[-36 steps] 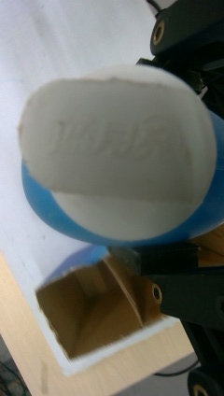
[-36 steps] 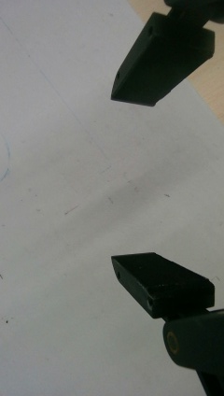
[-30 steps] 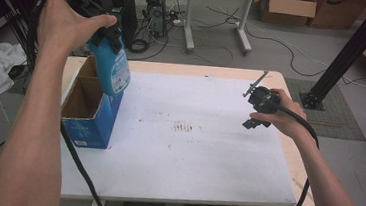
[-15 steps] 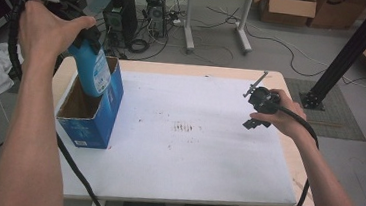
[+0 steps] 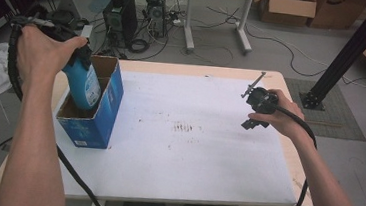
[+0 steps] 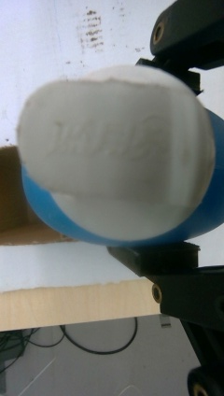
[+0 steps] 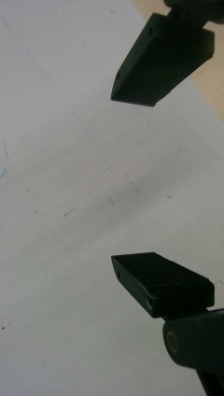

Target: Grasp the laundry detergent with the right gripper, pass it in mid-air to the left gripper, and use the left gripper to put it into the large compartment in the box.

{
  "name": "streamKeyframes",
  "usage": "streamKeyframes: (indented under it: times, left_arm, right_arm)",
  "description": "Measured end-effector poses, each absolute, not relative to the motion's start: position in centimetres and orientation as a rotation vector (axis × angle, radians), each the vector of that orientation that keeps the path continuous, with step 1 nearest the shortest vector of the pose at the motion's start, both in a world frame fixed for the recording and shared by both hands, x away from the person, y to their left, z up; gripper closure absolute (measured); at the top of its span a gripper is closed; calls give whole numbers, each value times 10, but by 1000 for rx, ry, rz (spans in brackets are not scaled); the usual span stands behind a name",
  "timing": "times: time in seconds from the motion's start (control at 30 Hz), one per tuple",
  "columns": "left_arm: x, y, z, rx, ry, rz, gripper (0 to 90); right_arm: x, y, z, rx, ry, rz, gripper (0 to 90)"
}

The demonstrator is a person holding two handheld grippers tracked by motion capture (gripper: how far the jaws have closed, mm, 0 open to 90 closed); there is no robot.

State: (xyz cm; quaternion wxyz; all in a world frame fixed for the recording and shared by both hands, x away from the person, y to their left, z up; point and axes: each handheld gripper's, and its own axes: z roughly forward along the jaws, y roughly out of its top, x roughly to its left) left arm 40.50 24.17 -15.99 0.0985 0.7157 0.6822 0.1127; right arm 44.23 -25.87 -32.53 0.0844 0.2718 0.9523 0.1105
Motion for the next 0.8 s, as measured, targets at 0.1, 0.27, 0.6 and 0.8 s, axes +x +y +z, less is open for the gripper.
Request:
streamKeyframes:
  times: [0.1, 0.27, 0.6, 0.8]
  left_arm:
    - [405, 244, -171, 2117, 2025, 324, 383]
    - [406, 248, -191, 2122, 2034, 300, 382]
    - [408, 253, -234, 2130, 2066, 257, 382]
    - [409, 253, -254, 2128, 2081, 243, 382]
  right_arm:
    - [442, -259, -326, 809, 2844, 331, 175]
    - [442, -259, -329, 811, 2848, 319, 175]
    - [442, -259, -335, 810, 2855, 308, 176]
    - [442, -258, -337, 814, 2861, 301, 176]
